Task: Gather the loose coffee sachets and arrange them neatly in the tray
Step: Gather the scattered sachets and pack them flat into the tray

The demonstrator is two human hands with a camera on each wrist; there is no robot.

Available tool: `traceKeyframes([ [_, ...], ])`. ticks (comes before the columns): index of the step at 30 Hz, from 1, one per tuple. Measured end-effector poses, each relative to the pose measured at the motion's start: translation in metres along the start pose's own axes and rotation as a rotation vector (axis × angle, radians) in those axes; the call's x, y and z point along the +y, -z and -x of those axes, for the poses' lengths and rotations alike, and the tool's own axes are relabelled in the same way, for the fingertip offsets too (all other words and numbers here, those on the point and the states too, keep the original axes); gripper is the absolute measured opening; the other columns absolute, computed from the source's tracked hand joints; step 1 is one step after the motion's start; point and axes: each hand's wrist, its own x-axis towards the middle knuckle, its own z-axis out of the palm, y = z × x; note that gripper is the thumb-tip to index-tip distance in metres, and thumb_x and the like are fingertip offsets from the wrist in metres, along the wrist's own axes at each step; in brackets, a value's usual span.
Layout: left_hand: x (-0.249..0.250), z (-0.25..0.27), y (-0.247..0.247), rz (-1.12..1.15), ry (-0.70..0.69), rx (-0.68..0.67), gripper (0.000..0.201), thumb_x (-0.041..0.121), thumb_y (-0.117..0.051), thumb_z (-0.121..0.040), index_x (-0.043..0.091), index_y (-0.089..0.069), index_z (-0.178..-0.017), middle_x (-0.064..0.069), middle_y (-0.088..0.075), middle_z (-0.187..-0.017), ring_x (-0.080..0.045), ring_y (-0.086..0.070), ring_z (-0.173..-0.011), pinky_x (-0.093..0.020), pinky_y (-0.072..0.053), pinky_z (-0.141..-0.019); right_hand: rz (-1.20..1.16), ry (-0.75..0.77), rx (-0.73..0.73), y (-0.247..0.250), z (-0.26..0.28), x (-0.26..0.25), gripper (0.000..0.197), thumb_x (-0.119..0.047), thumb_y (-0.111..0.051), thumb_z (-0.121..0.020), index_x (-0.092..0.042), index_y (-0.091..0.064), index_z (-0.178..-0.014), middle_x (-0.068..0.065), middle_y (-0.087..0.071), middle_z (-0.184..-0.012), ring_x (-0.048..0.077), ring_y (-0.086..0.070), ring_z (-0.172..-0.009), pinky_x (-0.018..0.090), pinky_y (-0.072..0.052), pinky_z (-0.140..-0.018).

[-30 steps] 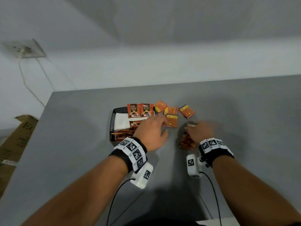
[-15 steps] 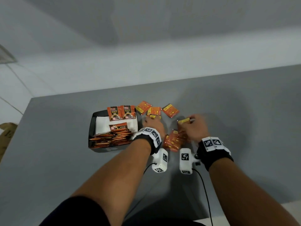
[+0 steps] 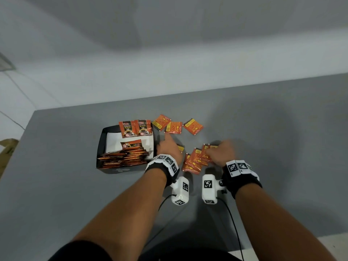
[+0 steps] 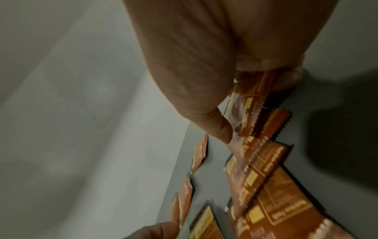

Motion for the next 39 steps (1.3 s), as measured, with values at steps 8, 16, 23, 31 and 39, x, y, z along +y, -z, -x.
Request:
traceKeyframes([
  [8,0.012,0.018,0.010,0.199,-0.077,-0.029,0.044,0.008,-0.060,-0.090,0.004,-0.044,-0.131,-0.017,-0.060,-0.124,-0.033,-0.062,-0.112,-0.035,-0.051,-0.084,0.340,-0.051,0.090,-0.017,-0.003,-0.004,0.029,-0.026,-0.078,-0.079,-0.009,-0.069,-0.101,0.009,-0.070,-0.102,0.027,-0.070,-0.093,0.032,-0.057,-0.077],
  [16,0.048,0.039,0.000,-0.014,-0.261,-0.232,0.014,0.021,-0.056,-0.087,0.011,-0.064,-0.092,-0.010,-0.069,-0.099,-0.027,-0.065,-0.087,-0.031,-0.052,-0.069,0.292,-0.019,0.161,-0.016,-0.001,0.007,0.041,-0.020,-0.063,-0.078,-0.006,-0.058,-0.117,0.017,-0.062,-0.121,0.037,-0.057,-0.116,0.038,-0.047,-0.093],
  [23,0.044,0.035,-0.023,-0.077,-0.358,-0.218,0.045,0.009,-0.074,-0.077,0.018,-0.052,-0.116,-0.011,-0.054,-0.123,-0.027,-0.058,-0.106,-0.029,-0.046,-0.079,0.187,0.024,0.107,-0.004,-0.001,0.022,0.044,-0.012,-0.081,-0.073,-0.008,-0.057,-0.109,0.011,-0.065,-0.106,0.030,-0.065,-0.100,0.030,-0.046,-0.077],
  [31,0.036,0.039,-0.026,-0.108,-0.504,-0.238,0.041,0.024,-0.071,-0.079,0.020,-0.060,-0.118,-0.007,-0.059,-0.113,-0.029,-0.056,-0.109,-0.043,-0.049,-0.098,0.113,0.151,-0.039,0.008,-0.012,0.024,0.030,-0.016,-0.080,-0.066,-0.010,-0.065,-0.092,0.002,-0.070,-0.079,0.018,-0.070,-0.069,0.033,-0.057,-0.063],
  [39,0.024,0.042,-0.001,0.031,-0.487,-0.199,0.024,0.013,-0.062,-0.090,0.018,-0.055,-0.112,-0.001,-0.058,-0.104,-0.021,-0.058,-0.096,-0.027,-0.047,-0.076,-0.135,0.049,-0.055,0.046,-0.005,0.013,0.057,-0.003,-0.083,-0.072,-0.015,-0.047,-0.116,0.006,-0.061,-0.106,0.025,-0.064,-0.097,0.045,-0.057,-0.085],
])
